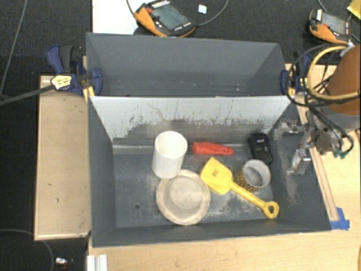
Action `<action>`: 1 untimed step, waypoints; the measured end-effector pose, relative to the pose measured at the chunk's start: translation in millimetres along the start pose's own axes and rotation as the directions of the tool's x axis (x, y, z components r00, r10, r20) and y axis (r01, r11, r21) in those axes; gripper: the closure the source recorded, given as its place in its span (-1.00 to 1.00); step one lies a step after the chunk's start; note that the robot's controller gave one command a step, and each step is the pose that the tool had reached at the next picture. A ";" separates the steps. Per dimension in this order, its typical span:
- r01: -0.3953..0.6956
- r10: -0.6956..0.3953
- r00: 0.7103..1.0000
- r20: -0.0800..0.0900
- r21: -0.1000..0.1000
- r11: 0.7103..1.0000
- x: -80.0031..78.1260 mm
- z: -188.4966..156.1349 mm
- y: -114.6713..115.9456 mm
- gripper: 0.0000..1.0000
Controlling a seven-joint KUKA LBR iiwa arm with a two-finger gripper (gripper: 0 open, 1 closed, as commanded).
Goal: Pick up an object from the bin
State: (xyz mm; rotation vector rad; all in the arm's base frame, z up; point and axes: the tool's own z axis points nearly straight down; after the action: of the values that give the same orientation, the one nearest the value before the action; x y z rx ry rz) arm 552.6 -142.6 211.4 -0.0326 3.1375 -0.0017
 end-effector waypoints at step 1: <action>0.001 -0.001 1.000 0.000 0.000 1.000 0.0 0.0 0.0 -1.00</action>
Offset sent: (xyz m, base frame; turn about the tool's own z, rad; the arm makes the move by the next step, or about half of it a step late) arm -0.0204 0.0094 -0.0550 -0.4787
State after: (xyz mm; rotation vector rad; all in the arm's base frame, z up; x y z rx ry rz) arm 552.6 -142.6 211.4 -0.0335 3.1375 -0.0017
